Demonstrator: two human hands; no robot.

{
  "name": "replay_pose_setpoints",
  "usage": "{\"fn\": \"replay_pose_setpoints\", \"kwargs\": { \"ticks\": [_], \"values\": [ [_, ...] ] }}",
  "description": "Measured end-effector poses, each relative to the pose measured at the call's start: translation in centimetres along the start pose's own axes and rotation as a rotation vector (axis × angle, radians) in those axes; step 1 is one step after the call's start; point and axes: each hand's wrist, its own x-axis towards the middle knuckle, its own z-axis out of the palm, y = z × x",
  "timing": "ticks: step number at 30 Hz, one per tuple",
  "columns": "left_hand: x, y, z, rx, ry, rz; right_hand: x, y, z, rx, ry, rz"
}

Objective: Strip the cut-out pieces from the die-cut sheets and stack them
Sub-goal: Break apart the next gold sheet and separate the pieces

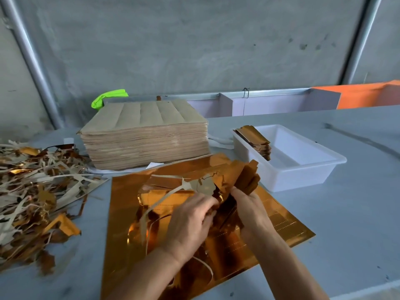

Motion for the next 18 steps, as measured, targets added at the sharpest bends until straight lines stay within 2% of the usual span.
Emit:
{"fn": "replay_pose_setpoints", "kwargs": {
  "ticks": [3,8,10,13,18],
  "values": [
    [-0.1,0.4,-0.3,0.06,-0.02,0.106,0.1,0.8,0.0,0.043,0.008,-0.025],
    [0.0,0.7,-0.3,0.097,-0.019,0.14,-1.0,0.7,0.7,0.062,-0.001,-0.108],
    [0.0,0.6,-0.3,0.067,-0.044,0.14,-0.7,0.7,0.6,0.122,0.039,-0.044],
    [-0.2,-0.6,-0.8,0.008,-0.066,0.067,-0.3,0.3,-0.2,0.214,0.092,0.11],
    [-0.4,-3.4,-2.3,0.101,0.039,-0.095,-0.3,-0.4,-1.9,0.252,0.1,0.093]
  ]
}}
